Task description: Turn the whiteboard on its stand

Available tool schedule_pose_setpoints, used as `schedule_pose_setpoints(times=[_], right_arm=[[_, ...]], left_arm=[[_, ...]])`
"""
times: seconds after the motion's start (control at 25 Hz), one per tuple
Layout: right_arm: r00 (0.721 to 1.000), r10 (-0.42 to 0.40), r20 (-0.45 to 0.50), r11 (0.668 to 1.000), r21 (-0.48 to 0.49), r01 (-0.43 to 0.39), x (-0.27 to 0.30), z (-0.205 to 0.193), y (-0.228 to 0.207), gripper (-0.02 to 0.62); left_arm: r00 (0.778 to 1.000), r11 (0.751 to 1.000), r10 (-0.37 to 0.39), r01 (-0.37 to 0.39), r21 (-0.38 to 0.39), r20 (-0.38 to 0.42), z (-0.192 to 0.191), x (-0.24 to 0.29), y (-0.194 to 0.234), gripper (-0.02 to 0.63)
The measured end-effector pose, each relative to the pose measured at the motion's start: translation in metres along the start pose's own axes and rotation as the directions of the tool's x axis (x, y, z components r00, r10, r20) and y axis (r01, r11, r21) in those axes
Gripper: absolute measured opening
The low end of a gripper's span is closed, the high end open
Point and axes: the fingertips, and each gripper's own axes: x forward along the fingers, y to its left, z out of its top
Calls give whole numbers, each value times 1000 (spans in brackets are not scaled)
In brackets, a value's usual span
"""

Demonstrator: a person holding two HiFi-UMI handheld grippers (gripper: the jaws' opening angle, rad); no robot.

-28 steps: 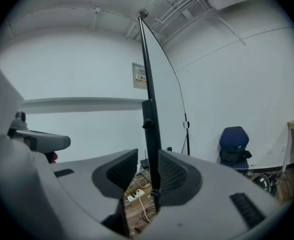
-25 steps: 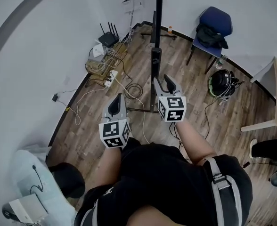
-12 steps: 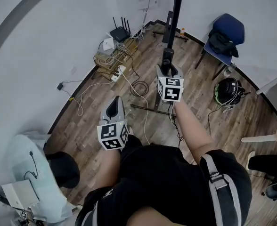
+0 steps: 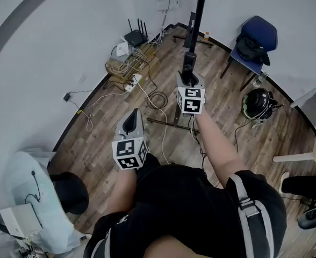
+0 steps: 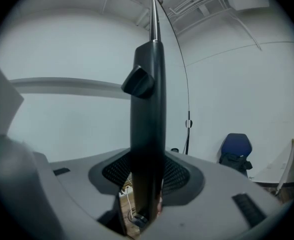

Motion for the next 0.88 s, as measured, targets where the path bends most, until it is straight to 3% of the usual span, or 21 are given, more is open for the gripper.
schedule_pose_setpoints(times=[0.48, 0.88], right_arm=[[1000, 0, 6, 1000, -13, 0, -4, -3, 0, 181], [999, -1, -50, 1000, -2, 1, -7, -4, -4, 181]], left_arm=[[999, 999, -28, 28, 19, -29, -18, -17, -12, 5], [1000, 999, -20, 20, 29, -24, -15, -24, -5, 6]])
